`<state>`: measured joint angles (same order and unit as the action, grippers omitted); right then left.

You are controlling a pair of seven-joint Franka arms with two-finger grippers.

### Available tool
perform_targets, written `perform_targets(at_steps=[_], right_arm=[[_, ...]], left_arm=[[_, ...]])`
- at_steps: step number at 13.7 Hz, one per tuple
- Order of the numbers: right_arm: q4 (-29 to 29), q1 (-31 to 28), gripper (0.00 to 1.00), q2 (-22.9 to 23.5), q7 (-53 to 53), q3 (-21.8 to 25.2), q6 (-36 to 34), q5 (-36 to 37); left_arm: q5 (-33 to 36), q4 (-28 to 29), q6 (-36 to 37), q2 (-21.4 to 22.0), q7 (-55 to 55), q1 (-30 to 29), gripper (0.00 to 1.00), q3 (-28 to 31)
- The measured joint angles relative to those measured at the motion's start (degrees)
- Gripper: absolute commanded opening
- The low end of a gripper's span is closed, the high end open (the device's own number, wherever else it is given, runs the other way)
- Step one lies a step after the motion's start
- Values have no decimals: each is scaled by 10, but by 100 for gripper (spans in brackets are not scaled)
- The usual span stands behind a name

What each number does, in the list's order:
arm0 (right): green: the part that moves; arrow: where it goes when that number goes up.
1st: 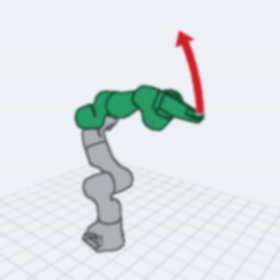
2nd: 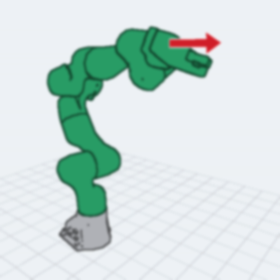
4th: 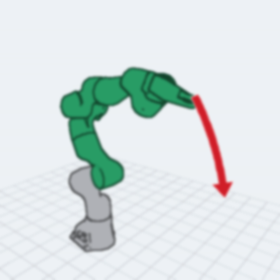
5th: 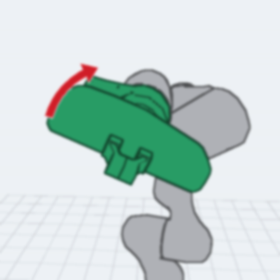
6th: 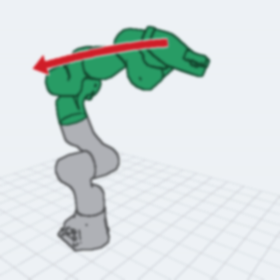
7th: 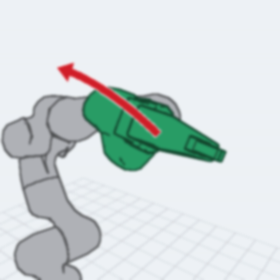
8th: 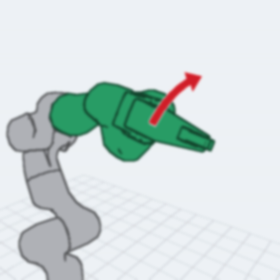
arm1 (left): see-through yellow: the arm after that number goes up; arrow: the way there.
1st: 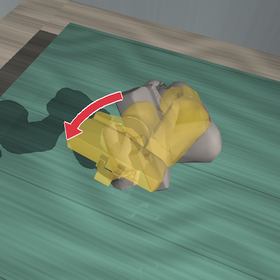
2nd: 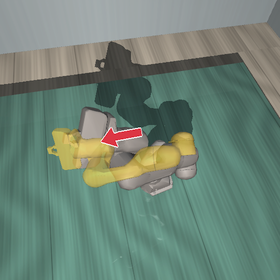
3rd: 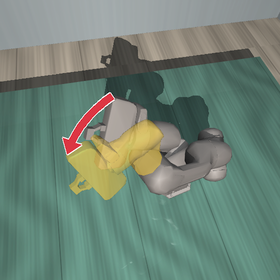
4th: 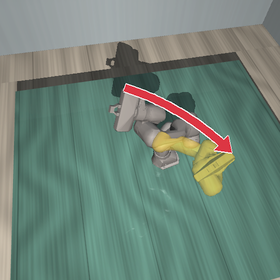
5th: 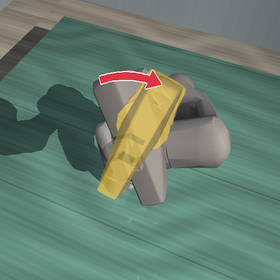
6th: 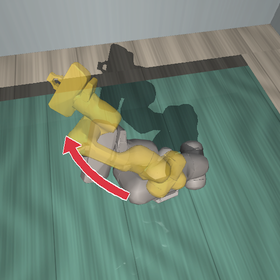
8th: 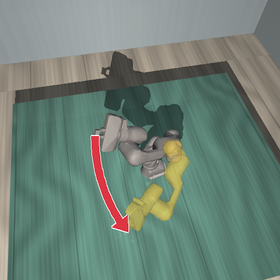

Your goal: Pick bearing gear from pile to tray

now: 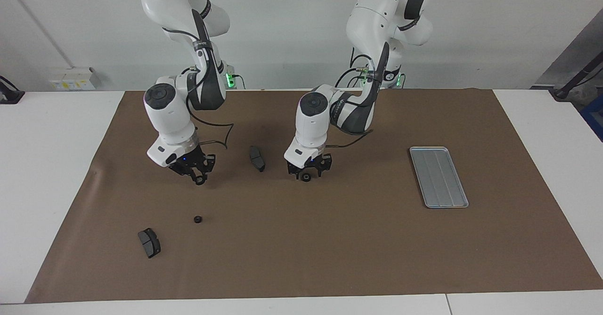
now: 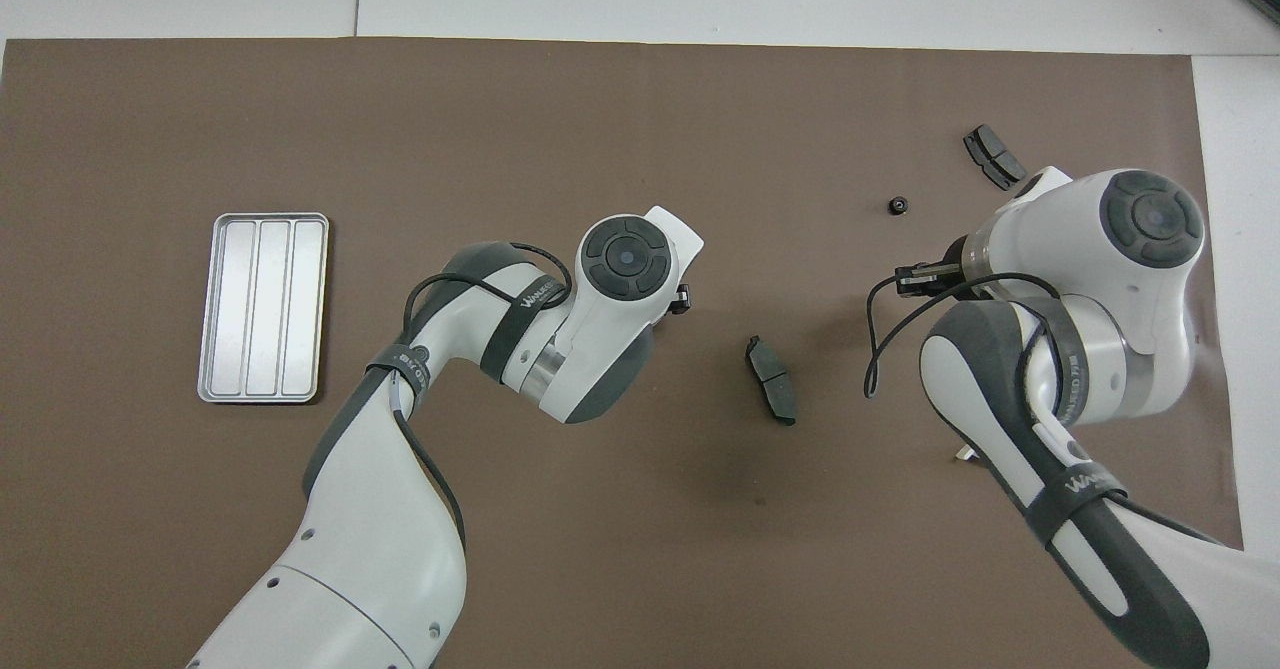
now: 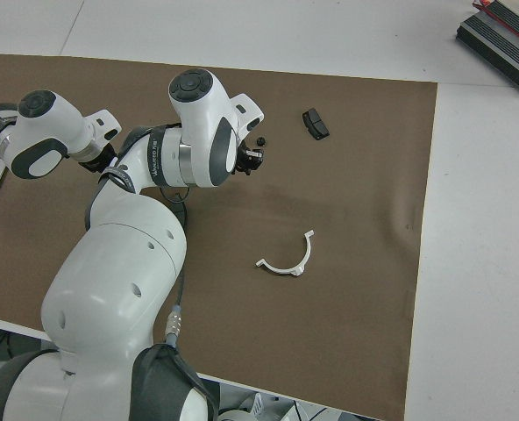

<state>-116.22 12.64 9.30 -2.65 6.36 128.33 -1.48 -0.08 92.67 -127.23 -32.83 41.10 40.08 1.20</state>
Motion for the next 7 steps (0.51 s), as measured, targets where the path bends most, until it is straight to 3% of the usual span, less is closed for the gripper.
perform_targets(at_steps=[7], right_arm=[[8, 0, 0, -11, -8, -1, -20, 0]], left_arm=[[0, -5, 0, -4, 0, 3, 68, -2]])
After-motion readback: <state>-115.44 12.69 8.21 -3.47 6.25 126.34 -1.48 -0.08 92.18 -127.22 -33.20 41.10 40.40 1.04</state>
